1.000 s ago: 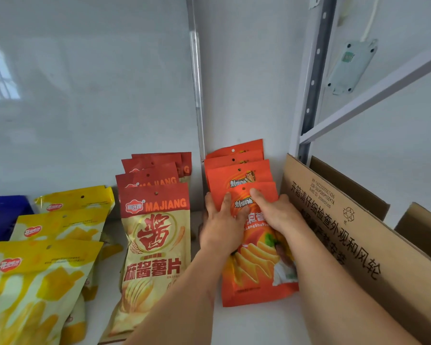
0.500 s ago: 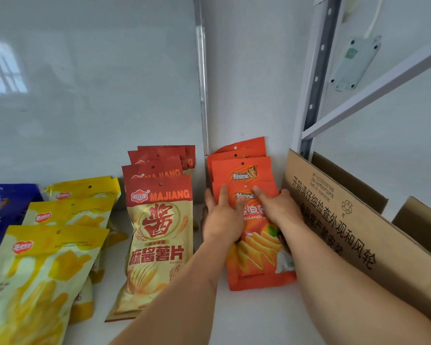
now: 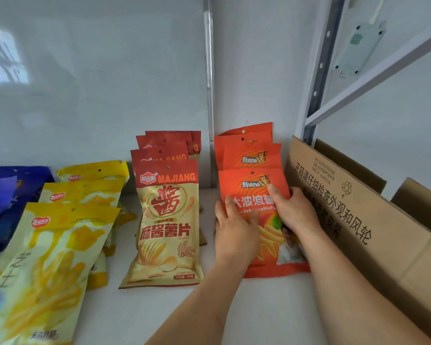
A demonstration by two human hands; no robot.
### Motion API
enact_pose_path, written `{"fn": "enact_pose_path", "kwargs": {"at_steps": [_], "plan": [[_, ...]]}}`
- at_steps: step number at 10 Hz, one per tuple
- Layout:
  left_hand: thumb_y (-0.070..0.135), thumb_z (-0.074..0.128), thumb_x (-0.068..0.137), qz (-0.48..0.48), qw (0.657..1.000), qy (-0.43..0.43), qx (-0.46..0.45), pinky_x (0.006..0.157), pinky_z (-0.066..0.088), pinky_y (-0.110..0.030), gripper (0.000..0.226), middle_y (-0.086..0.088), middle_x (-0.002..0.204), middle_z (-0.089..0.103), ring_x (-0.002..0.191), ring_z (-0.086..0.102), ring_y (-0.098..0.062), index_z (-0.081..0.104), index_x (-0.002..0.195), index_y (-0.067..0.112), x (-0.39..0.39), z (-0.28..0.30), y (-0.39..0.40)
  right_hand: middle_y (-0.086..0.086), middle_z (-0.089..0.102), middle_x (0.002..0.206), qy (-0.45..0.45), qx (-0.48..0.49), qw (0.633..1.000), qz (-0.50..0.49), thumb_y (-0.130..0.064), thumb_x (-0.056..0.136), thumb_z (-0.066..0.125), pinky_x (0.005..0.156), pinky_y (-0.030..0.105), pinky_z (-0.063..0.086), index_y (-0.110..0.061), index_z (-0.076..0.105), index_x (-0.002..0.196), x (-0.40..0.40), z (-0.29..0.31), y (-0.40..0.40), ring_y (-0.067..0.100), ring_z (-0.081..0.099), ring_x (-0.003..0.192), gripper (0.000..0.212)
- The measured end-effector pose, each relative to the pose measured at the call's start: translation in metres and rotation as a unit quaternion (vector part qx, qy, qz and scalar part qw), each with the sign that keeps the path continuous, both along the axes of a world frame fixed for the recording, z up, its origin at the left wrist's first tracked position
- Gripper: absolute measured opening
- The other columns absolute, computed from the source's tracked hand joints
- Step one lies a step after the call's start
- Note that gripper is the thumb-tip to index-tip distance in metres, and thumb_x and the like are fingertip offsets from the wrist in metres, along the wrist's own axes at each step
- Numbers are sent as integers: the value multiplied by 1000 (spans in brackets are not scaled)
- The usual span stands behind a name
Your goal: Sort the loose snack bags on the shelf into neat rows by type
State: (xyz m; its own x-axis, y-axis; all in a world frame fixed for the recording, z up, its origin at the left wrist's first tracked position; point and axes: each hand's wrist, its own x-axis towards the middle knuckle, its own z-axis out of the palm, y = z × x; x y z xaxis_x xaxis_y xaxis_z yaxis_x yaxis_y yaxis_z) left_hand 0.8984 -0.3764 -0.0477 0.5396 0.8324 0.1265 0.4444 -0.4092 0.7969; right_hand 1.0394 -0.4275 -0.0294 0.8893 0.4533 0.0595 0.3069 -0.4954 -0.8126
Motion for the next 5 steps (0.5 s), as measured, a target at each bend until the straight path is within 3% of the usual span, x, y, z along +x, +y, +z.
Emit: {"fn": "enact_pose_path", "kwargs": {"at_steps": [2,3,4,5], "plan": [[50,46,101,-10,1000,11,3,117,30,-46,73,-10,165,9,146,27,-37,18,158,15,-1,6,-2,11,68,121,-9,-8,1000,-17,-68,91,47,82,37,45,-11,52,132,-1,1,-1,34,64,110,71],[49,47,101,-21,999,23,13,119,24,-45,70,-9,166,7,149,18,-35,24,156,13,-5,19,4,14,59,135,-50,-5,998,-37,-67,90,49,96,43,45,-10,47,140,-6,12,0,36,56,123,76],[48,47,101,-28,999,5,19,121,20,-43,66,-10,167,6,152,10,-32,30,153,11,-9,40,10,14,52,140,-137,-2,990,-44,-62,92,50,105,48,40,-13,49,140,-16,34,2,36,45,131,69],[45,48,101,-8,997,-38,72,120,22,-40,61,-9,163,22,151,20,-29,36,151,12,-15,67,20,10,54,138,-217,47,975,-16,-63,92,47,100,39,45,-17,54,136,-30,65,8,28,48,126,64]]}}
